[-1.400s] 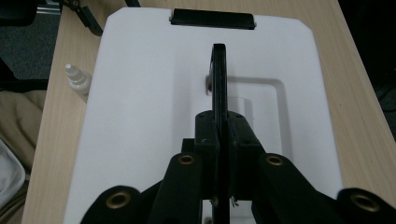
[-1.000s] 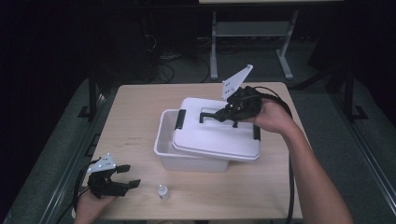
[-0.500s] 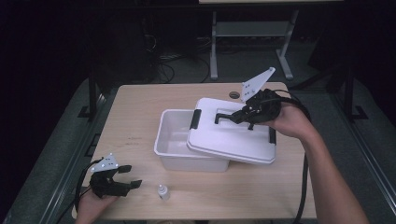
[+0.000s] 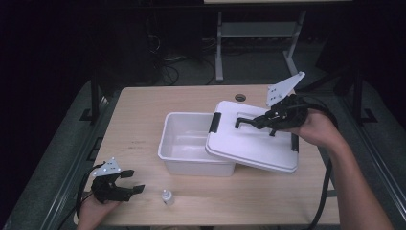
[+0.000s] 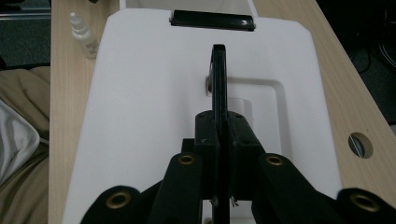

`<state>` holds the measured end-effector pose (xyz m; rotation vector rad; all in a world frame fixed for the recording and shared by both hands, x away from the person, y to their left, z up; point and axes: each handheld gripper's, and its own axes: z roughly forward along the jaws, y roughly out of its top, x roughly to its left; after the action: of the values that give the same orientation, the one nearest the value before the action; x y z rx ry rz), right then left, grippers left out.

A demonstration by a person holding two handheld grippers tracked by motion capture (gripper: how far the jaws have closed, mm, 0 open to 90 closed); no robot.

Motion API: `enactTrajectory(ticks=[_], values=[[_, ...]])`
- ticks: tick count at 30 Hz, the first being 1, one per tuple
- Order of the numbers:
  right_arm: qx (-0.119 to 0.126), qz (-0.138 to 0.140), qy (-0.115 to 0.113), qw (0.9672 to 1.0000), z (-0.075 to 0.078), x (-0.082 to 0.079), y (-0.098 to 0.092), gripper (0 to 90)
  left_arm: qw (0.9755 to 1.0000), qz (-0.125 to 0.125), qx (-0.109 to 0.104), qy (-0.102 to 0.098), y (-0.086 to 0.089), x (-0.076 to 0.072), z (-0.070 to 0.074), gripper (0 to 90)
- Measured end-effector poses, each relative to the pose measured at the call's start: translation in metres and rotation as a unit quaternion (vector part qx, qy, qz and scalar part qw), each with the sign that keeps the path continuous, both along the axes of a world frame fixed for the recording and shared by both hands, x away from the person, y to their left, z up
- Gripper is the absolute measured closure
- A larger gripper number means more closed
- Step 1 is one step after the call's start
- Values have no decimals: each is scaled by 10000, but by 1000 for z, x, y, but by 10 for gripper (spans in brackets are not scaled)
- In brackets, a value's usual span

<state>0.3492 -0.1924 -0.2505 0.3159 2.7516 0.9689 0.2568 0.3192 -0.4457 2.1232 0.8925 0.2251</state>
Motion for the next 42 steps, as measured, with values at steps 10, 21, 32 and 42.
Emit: enactTrajectory(ticks=[10, 21, 32, 42], values=[[3, -214, 32, 9998, -4, -8, -27, 840, 10000, 24, 25, 13, 0, 0, 0, 227], [-14, -424, 74, 9991, -7, -20, -54, 840, 10000, 51, 26, 3, 3, 1, 0, 227], [36, -601, 111, 9981, -18, -30, -80, 840, 9999, 56, 116, 19, 2, 2, -1, 227], [70, -747, 202, 9970, -26, -37, -97, 840, 9999, 71, 91, 1, 1, 2, 0, 227]])
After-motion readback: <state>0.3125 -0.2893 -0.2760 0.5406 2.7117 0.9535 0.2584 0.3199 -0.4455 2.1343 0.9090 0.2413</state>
